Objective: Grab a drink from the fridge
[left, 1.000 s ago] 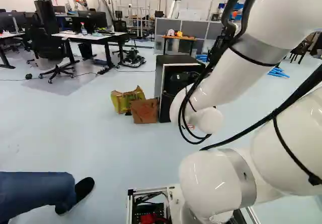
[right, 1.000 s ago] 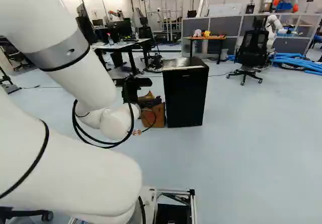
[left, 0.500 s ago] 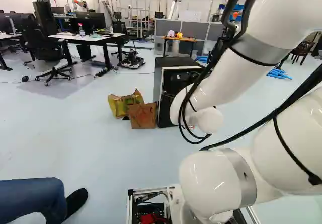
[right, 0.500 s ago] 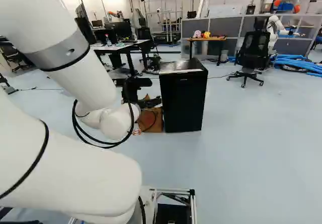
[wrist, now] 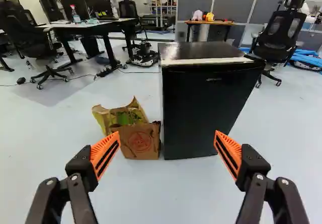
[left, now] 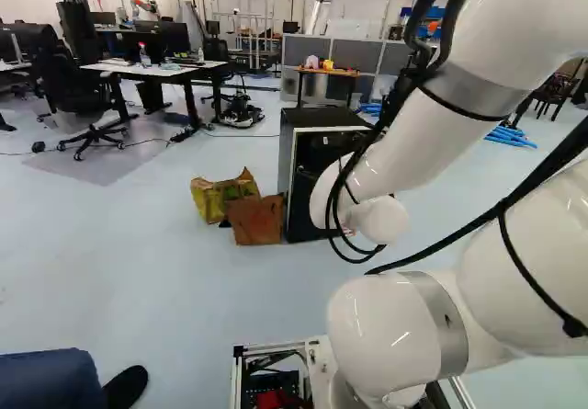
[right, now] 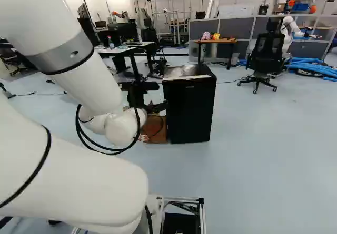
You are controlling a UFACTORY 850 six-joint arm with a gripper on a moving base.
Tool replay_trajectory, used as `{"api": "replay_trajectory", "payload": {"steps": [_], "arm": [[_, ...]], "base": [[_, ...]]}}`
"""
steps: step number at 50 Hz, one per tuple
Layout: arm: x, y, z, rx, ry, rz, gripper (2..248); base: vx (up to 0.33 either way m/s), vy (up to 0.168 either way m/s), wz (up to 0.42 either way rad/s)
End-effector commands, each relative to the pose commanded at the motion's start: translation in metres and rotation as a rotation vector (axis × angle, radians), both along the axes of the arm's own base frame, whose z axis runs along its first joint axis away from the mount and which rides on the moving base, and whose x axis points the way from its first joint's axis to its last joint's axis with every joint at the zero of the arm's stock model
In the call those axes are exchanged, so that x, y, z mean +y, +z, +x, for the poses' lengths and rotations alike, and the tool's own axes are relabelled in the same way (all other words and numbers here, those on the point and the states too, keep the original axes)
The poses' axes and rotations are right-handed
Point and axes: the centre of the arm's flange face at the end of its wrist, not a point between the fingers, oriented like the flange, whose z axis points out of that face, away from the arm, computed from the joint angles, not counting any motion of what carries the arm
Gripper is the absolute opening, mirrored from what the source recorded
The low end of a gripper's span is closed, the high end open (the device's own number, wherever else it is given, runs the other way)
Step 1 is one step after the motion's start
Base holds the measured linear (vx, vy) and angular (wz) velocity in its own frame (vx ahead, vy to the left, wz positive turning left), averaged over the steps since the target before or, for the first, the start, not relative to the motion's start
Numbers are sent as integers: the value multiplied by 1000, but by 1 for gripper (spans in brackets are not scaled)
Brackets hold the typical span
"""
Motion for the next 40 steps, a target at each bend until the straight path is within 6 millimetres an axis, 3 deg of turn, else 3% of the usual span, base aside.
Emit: {"api": "replay_trajectory", "payload": {"steps": [40], "arm": [[0, 0, 0, 0, 0, 0, 247]], "base": [[139, -44, 46]]}}
